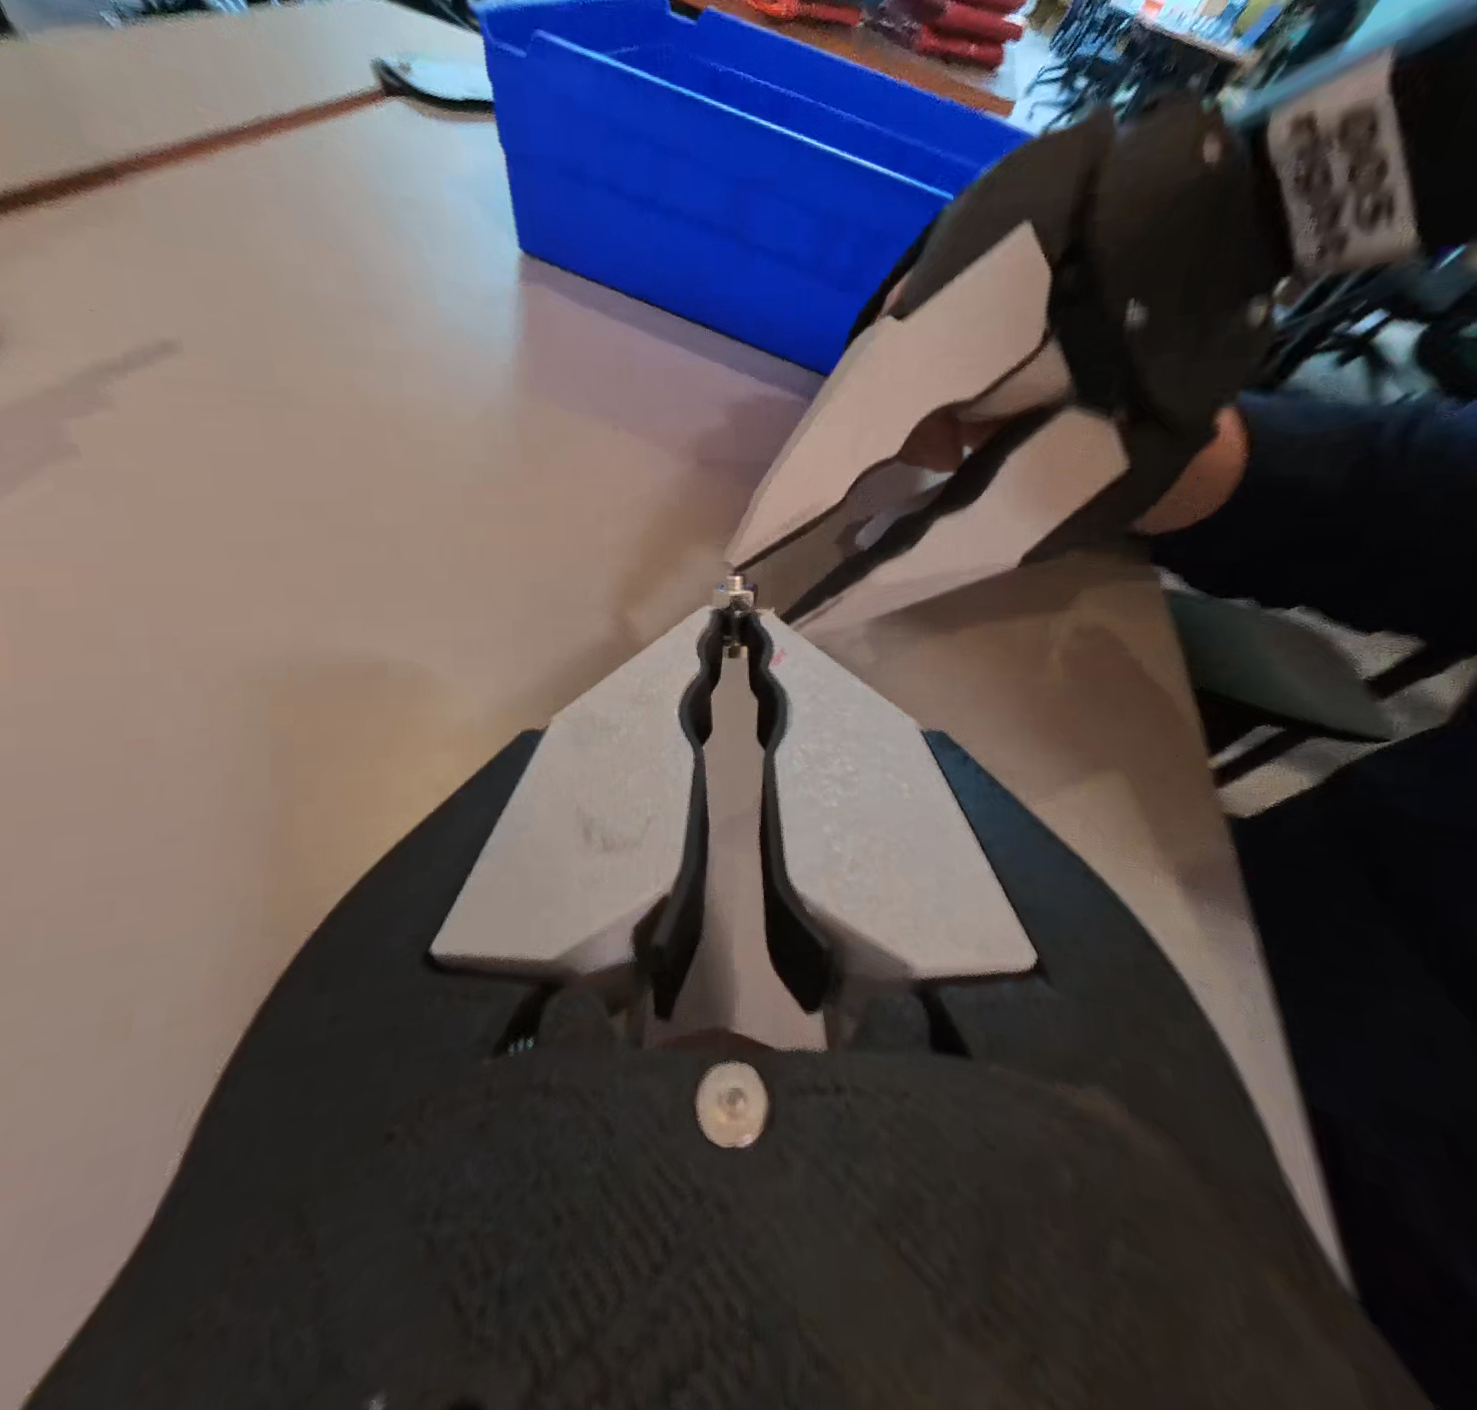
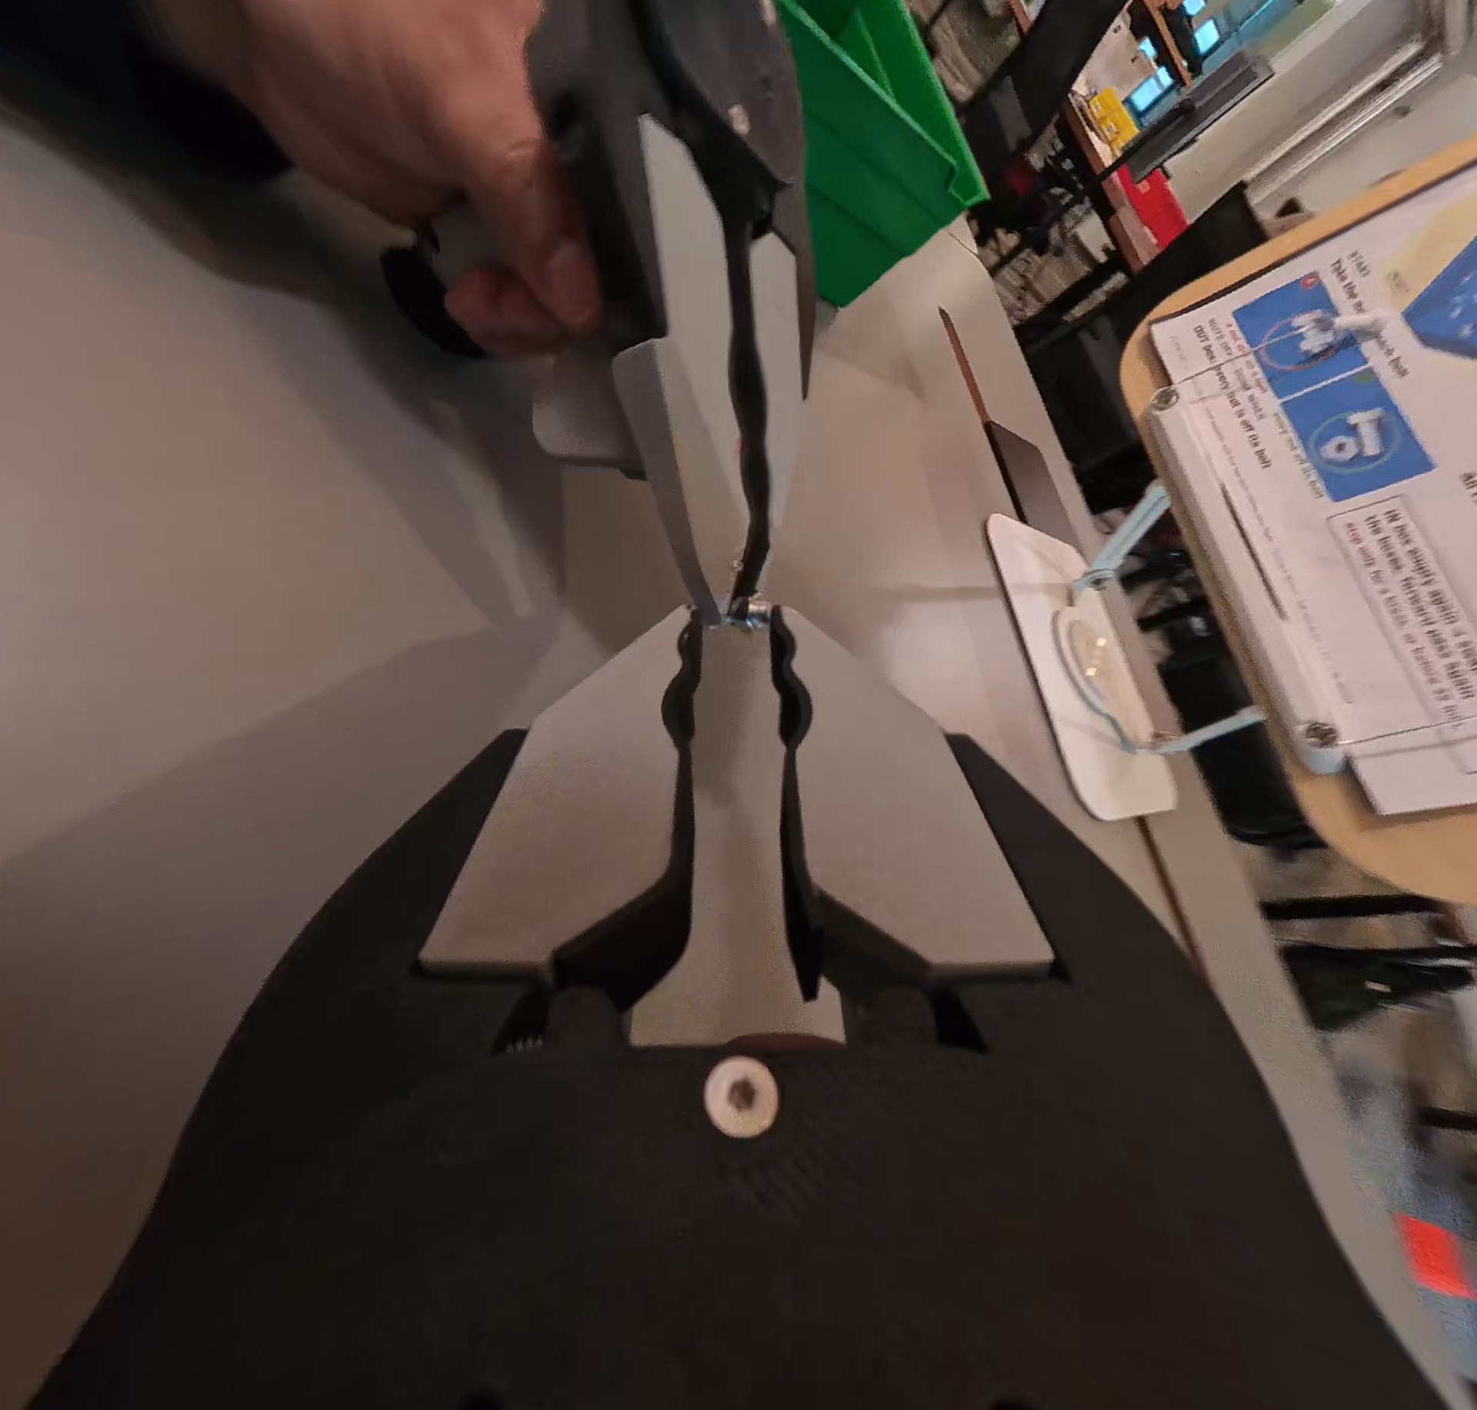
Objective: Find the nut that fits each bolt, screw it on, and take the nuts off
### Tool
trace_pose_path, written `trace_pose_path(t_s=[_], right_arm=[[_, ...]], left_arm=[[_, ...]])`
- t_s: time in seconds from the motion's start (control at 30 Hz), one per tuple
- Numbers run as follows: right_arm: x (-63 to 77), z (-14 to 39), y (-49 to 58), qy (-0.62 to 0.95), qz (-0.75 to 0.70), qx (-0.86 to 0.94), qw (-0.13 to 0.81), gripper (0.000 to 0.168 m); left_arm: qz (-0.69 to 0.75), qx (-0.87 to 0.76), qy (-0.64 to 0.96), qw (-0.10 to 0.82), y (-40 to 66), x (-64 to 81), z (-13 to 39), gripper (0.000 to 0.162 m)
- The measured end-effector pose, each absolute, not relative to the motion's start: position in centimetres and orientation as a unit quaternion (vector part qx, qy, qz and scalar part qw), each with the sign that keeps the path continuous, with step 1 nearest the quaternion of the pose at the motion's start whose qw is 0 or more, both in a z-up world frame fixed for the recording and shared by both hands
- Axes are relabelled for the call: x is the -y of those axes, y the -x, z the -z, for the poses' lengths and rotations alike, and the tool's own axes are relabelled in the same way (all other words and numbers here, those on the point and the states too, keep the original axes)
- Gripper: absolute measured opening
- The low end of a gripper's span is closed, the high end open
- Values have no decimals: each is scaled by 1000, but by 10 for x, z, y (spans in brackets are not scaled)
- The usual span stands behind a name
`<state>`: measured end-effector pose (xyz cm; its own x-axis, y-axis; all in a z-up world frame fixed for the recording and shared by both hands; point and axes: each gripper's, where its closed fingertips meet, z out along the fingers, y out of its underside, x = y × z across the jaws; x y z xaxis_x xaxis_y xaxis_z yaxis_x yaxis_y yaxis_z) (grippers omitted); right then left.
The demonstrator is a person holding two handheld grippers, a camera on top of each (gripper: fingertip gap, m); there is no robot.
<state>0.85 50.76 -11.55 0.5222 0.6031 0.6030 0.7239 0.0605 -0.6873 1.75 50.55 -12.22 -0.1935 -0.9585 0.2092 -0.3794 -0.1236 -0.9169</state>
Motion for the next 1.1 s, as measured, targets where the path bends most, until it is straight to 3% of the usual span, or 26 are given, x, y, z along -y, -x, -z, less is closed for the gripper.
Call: trace_pose_path(t_s=[0.07, 0.2, 0.57, 1.1], right_arm=[[-502, 107, -9, 693, -14, 462, 553, 6], [-500, 92, -12, 712, -146, 398, 559, 15], [-514, 101, -11, 770, -403, 189, 456, 17], [-525, 116, -12, 797, -380, 151, 444, 13]], left_arm=[[466, -612, 546, 332, -17, -507, 119, 3], [442, -626, 518, 380, -16, -508, 110, 3], [289, -676, 451, 506, -17, -512, 108, 3], [156, -699, 433, 547, -21, -524, 121, 3]])
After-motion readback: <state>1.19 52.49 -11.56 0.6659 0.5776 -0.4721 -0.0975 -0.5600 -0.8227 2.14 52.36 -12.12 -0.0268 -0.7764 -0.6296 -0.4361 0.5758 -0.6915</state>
